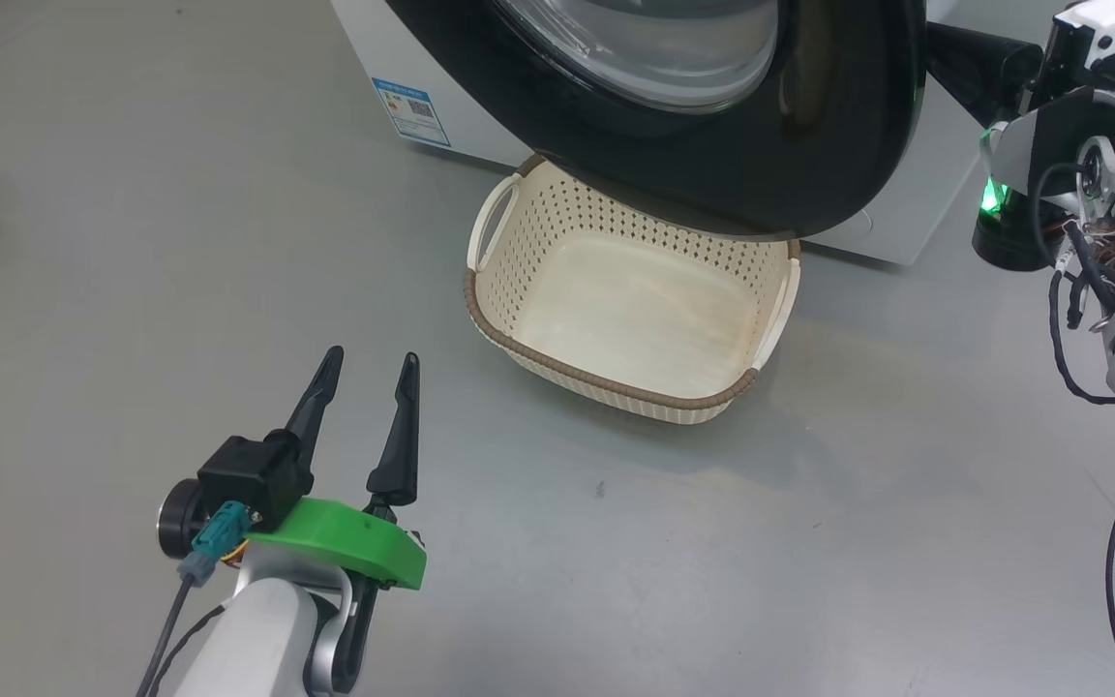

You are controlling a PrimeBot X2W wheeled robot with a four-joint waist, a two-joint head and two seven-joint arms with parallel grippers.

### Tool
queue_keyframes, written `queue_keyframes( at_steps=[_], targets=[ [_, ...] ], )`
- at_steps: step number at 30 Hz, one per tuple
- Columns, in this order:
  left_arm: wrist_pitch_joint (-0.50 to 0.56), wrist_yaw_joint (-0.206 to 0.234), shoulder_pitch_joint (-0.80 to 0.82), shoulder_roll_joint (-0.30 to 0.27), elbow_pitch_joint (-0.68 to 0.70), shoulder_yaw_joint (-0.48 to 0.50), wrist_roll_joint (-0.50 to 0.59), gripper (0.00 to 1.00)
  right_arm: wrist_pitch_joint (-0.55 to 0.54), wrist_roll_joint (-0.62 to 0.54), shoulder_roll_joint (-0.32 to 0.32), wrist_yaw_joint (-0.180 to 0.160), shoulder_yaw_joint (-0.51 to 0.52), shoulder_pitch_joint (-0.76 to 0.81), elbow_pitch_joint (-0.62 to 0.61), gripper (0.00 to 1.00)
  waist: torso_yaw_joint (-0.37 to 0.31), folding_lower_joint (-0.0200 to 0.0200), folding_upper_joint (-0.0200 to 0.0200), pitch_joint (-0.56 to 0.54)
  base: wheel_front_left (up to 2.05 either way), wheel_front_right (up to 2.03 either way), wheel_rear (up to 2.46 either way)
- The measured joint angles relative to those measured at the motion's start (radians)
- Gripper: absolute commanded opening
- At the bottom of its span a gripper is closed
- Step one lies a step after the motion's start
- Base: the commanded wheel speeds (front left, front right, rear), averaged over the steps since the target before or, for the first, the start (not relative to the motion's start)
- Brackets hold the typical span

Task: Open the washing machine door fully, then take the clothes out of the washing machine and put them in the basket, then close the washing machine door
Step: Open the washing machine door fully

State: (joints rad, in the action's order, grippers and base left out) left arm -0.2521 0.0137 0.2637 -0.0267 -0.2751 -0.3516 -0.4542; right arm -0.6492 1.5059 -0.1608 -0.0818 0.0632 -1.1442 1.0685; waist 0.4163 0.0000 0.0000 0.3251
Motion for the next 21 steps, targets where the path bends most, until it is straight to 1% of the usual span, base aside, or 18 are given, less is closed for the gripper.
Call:
queue_keyframes(
  at_steps=[4, 7, 8, 9, 10, 13, 17, 18, 21],
  targets=[
    [0.000, 0.000, -0.004, -0.001, 0.002, 0.005, 0.007, 1.00, 0.010, -0.025, -0.004, 0.003, -0.020, 0.001, -0.002, 0.00, -0.006, 0.0000, 0.0000, -0.011, 0.00, 0.00, 0.00],
    [0.000, 0.000, -0.004, -0.001, 0.003, 0.006, 0.009, 1.00, 0.028, -0.043, -0.020, 0.021, -0.028, 0.001, -0.006, 0.00, -0.010, 0.0000, 0.0000, -0.014, 0.00, 0.00, 0.00],
    [0.000, 0.000, -0.004, -0.001, 0.003, 0.006, 0.009, 1.00, 0.037, -0.049, -0.028, 0.030, -0.030, 0.001, -0.010, 0.00, -0.011, 0.0000, 0.0000, -0.015, 0.00, 0.00, 0.00],
    [0.000, 0.000, -0.005, -0.001, 0.004, 0.007, 0.010, 1.00, 0.044, -0.059, -0.035, 0.046, -0.039, 0.002, -0.016, 0.00, -0.012, 0.0000, 0.0000, -0.017, 0.00, 0.00, 0.00],
    [0.000, 0.000, -0.005, 0.000, 0.004, 0.011, 0.013, 1.00, 0.049, -0.076, -0.043, 0.068, -0.051, 0.005, -0.024, 0.00, -0.013, 0.0000, 0.0000, -0.019, 0.00, 0.00, 0.00],
    [0.000, 0.000, -0.007, -0.001, 0.003, 0.021, 0.016, 1.00, 0.078, -0.115, -0.061, 0.112, -0.075, 0.026, -0.035, 0.00, -0.018, 0.0000, 0.0000, -0.030, 0.00, 0.00, 0.00],
    [0.000, 0.008, -0.021, -0.001, -0.001, 0.033, 0.018, 1.00, 0.125, -0.161, -0.068, 0.176, -0.108, 0.069, -0.053, 0.00, -0.029, 0.0000, 0.0000, -0.047, 0.00, 0.00, 0.00],
    [0.000, 0.008, -0.025, -0.001, -0.004, 0.038, 0.021, 1.00, 0.141, -0.179, -0.069, 0.186, -0.118, 0.079, -0.058, 0.00, -0.033, 0.0000, 0.0000, -0.051, 0.00, 0.00, 0.00],
    [0.000, 0.008, -0.035, -0.001, -0.008, 0.049, 0.037, 1.00, 0.169, -0.202, -0.074, 0.195, -0.135, 0.106, -0.071, 0.00, -0.047, 0.0000, 0.0000, -0.065, 0.00, 0.00, 0.00]
  ],
)
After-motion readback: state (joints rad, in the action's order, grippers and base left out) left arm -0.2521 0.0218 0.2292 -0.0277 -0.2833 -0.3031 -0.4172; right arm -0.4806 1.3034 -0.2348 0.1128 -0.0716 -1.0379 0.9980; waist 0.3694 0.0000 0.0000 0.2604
